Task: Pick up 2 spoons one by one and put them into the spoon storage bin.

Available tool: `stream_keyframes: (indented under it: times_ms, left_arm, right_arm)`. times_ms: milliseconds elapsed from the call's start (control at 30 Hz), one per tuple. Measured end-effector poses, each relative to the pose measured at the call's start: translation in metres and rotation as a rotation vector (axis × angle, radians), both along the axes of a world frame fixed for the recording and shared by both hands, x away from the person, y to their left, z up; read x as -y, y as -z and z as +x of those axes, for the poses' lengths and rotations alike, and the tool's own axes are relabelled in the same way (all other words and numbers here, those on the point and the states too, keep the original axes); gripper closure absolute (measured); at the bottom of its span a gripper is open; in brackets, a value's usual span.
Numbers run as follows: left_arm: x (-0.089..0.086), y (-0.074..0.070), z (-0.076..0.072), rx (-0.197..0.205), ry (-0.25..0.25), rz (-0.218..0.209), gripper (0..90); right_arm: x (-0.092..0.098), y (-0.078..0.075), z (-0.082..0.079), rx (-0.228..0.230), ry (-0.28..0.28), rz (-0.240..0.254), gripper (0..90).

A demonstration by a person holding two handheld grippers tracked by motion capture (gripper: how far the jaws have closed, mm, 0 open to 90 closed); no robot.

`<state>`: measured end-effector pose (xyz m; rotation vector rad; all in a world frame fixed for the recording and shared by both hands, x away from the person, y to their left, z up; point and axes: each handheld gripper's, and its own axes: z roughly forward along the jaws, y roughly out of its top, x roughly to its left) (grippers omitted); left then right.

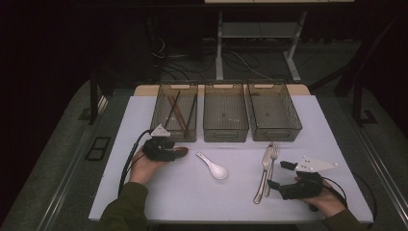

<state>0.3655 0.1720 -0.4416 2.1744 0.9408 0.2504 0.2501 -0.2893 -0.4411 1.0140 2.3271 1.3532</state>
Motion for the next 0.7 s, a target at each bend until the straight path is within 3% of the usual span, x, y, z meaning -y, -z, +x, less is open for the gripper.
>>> stream_keyframes:
  times_ms: [333, 533, 700]
  left_arm:
    - [0.0025, 0.001, -0.0029, -0.007, 0.039, 0.05, 43.0]
    - [0.0033, 0.0016, -0.0054, -0.021, 0.082, 0.044, 50.4]
    - [0.0063, 0.0004, -0.0082, -0.008, 0.096, 0.079, 53.9]
  right_arm:
    - [0.0001, -0.0004, -0.0002, 0.003, 0.0, -0.001, 12.5]
    - [0.0004, -0.0006, -0.0004, 0.005, 0.001, 0.0, 12.5]
    - [0.0003, -0.0004, 0.0, 0.004, 0.006, -0.003, 12.5]
